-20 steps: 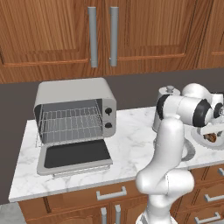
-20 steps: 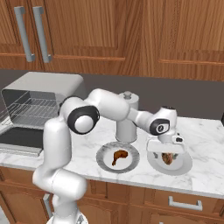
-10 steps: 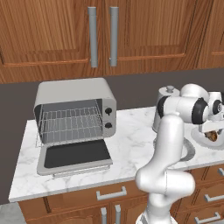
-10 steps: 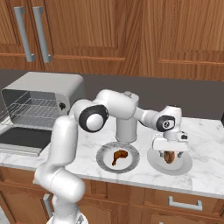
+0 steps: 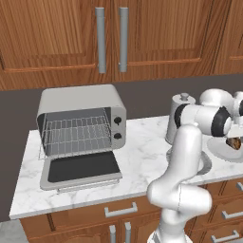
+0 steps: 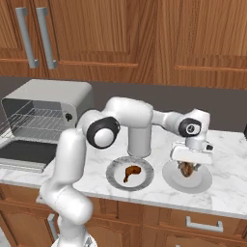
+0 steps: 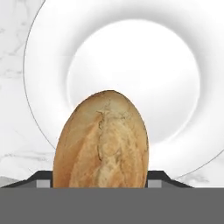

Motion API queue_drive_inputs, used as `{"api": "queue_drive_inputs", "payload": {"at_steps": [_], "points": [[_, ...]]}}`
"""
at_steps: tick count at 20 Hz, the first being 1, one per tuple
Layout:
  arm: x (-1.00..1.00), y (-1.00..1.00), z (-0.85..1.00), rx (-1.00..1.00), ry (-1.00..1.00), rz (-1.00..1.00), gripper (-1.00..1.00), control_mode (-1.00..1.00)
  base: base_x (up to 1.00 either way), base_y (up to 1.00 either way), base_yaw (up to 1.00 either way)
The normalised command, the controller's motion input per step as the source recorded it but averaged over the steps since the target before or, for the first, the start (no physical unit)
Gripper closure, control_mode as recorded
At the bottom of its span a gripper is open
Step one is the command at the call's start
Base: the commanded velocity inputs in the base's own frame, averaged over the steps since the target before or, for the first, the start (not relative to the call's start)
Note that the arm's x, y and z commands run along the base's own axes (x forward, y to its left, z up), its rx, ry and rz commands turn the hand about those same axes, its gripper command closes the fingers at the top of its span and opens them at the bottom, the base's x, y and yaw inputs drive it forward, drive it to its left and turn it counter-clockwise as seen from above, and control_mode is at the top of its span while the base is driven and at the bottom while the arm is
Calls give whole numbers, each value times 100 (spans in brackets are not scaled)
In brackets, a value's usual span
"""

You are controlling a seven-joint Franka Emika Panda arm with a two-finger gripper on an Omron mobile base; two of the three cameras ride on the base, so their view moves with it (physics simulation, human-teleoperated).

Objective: Open the toaster oven door. Place the bread on the top rack in the toaster oven and place the chicken drumstick on the bottom rack.

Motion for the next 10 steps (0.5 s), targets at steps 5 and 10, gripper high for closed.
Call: {"api": "queue_drive_inputs", "payload": {"at_steps": [5,10], "points": [[-81,100,65,-7,-1,30,100,-100,0,0,0],[-98,100,52,-11,-6,34,100,-100,0,0,0]]}}
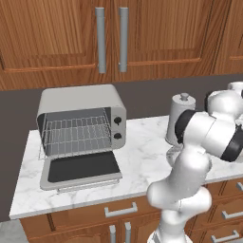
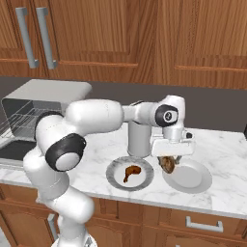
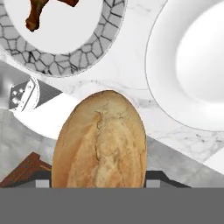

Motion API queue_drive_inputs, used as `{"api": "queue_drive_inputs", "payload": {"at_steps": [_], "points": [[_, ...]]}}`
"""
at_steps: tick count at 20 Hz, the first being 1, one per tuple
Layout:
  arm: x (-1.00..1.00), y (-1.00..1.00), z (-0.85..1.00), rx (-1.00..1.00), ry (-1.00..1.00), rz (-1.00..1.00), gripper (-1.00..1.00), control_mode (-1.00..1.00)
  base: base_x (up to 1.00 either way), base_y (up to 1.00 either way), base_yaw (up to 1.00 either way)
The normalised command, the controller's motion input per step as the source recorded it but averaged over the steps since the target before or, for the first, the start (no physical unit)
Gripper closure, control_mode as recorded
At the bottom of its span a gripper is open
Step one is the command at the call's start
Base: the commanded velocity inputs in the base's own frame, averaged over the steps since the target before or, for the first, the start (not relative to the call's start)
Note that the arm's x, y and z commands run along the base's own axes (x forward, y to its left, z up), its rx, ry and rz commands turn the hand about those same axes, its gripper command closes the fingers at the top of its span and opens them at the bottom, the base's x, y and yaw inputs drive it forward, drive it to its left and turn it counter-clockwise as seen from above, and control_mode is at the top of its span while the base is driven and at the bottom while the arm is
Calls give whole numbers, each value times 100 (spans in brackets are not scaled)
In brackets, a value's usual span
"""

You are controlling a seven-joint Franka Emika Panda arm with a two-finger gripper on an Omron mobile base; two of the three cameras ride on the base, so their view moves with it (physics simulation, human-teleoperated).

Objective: Open the toaster oven door. Place the bread on the top rack in the toaster oven and place the chicken drumstick on the bottom rack.

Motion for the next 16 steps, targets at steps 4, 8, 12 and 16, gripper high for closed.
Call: {"api": "queue_drive_inputs", "payload": {"at_steps": [4,8,12,16], "points": [[-88,100,76,-11,-14,31,100,-100,0,0,0],[-40,100,83,-6,-10,29,100,-100,0,0,0],[-17,100,73,-3,-3,25,100,-100,0,0,0],[9,100,71,-4,0,19,100,-100,0,0,0]]}}
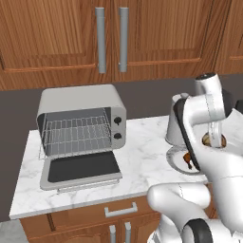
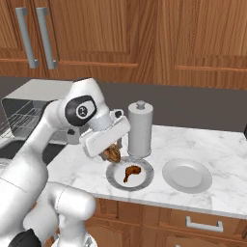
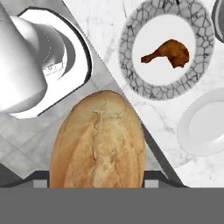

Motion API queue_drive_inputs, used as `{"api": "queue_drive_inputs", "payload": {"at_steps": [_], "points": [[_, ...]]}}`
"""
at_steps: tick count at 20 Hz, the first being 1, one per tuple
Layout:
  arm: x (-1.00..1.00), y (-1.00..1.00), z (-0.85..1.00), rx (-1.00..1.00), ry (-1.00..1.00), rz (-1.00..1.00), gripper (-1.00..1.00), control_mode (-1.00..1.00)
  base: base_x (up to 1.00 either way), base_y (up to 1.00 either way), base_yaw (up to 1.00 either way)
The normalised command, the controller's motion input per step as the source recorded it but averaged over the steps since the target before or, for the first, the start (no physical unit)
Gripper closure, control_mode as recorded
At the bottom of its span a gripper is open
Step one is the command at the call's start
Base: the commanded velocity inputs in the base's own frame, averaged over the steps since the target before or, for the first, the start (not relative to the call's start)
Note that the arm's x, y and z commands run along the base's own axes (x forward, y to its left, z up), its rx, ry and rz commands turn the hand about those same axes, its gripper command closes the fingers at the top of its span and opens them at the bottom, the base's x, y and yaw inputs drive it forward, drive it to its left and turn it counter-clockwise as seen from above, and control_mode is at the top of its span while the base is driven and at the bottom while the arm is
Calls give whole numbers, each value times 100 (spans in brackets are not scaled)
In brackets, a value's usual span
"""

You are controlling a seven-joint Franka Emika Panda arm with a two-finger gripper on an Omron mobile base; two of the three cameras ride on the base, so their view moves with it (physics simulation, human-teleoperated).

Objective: Open the toaster oven door. Place the bread on the top rack in the toaster oven and place the chicken drumstick on the bottom rack.

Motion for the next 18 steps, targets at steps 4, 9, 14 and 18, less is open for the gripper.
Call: {"api": "queue_drive_inputs", "payload": {"at_steps": [4,9,14,18], "points": [[12,100,64,-3,0,12,100,-100,0,0,0],[0,100,9,-5,0,9,100,-100,0,0,0],[8,100,0,-7,-3,7,100,-100,0,0,0],[57,100,-1,-4,-17,6,100,-100,0,0,0]]}}
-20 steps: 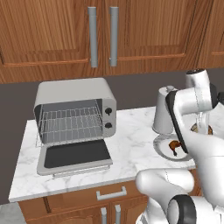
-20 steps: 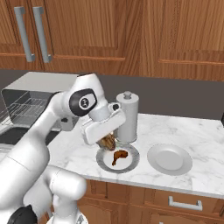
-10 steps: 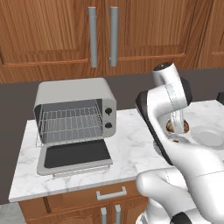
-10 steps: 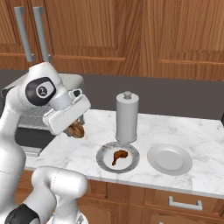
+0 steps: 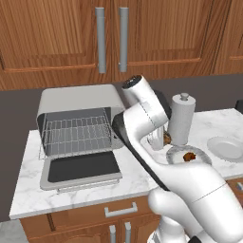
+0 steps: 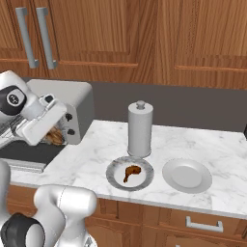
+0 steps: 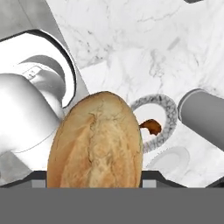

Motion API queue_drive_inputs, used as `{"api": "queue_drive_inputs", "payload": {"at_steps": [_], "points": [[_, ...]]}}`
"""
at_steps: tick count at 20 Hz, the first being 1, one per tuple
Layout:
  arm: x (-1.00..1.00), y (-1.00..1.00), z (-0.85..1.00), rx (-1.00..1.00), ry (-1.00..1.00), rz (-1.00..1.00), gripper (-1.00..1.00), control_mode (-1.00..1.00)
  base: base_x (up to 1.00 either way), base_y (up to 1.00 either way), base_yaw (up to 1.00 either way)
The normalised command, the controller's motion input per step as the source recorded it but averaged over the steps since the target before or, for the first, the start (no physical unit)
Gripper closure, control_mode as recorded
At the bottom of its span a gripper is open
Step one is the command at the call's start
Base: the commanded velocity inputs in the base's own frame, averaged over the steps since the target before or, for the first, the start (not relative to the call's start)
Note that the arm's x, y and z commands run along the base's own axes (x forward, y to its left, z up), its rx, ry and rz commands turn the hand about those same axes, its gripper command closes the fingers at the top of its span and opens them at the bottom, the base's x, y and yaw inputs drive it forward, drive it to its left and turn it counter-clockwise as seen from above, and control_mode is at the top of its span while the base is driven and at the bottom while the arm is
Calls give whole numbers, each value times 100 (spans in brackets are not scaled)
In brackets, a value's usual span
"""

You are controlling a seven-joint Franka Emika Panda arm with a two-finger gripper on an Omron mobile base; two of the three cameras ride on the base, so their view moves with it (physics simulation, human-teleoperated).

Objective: Open the toaster oven door. Place the bread on the top rack in the toaster oven and place the chicken drumstick on the bottom rack.

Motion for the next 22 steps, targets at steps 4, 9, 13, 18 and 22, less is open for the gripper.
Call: {"api": "queue_drive_inputs", "payload": {"at_steps": [4,9,13,18,22], "points": [[62,100,-6,-3,-17,5,100,-100,0,0,0],[68,100,-66,-1,-10,15,100,-100,0,0,0],[42,100,-44,0,-5,11,100,-100,0,0,0],[48,88,-2,0,0,1,100,-100,0,0,0],[57,71,-26,0,1,0,100,-100,0,0,0]]}}
